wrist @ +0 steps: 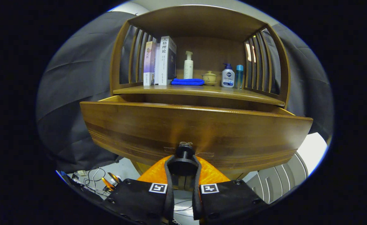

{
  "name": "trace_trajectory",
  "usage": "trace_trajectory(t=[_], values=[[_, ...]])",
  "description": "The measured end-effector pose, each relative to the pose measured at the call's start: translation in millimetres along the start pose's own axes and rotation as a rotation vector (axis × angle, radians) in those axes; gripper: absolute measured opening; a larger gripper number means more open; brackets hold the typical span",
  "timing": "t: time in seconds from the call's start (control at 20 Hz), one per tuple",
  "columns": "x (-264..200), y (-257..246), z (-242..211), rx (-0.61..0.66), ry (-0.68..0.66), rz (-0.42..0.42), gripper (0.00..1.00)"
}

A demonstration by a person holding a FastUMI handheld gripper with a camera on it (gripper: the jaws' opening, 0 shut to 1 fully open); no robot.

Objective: Pull open the drawer, take out the items inside it, and place them on the countertop above the cabinet.

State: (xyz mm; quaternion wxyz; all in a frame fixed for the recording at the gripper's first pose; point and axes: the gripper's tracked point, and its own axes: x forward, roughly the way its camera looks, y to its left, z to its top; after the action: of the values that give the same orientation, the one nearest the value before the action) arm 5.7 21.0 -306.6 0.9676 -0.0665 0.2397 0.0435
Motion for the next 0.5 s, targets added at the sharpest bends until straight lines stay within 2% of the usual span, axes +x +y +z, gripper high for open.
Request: trace_trajectory(t=[0.5], values=[[-33,11,-22,0.007,0.029,0.037,0.25]])
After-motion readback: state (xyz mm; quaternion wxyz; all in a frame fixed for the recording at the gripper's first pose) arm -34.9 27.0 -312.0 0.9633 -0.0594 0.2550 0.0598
